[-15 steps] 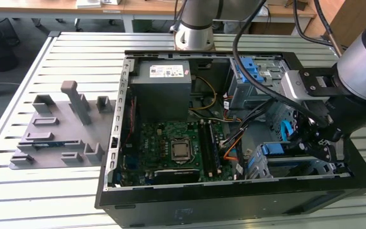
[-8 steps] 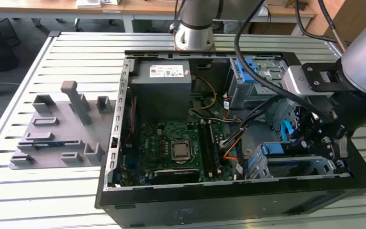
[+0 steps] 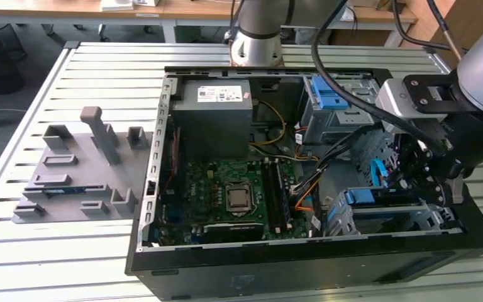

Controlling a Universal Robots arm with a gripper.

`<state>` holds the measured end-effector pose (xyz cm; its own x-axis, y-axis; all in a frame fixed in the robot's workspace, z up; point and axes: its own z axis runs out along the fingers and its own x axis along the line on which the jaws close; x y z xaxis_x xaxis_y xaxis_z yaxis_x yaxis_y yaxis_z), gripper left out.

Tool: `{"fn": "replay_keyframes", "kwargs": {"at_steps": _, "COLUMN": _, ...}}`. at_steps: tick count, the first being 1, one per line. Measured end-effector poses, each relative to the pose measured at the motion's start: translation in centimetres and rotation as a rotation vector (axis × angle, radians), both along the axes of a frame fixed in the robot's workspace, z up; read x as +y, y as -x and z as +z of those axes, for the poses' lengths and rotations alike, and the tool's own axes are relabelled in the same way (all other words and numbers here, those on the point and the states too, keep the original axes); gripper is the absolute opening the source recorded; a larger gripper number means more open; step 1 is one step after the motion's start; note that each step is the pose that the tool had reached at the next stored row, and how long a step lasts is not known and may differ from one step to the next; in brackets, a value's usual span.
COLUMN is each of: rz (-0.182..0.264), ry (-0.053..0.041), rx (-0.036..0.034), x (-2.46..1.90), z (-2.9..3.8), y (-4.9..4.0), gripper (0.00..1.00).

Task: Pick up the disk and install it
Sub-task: 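Insert the second disk wire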

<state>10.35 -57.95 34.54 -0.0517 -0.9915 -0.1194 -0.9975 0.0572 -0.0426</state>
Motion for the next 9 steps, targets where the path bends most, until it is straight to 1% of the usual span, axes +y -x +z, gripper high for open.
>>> {"fn": "replay_keyframes", "kwargs": {"at_steps": 2, "rz": 0.0, "ry": 0.0021, "rx": 0.0, "x": 0.0, "z": -0.03, "y": -0.01, "gripper": 0.11}}
{"fn": "replay_keyframes", "kwargs": {"at_steps": 9, "rz": 0.0, "ry": 0.0022, "rx": 0.0, "x": 0.0, "z": -0.6, "y": -0.01, "gripper": 0.11}}
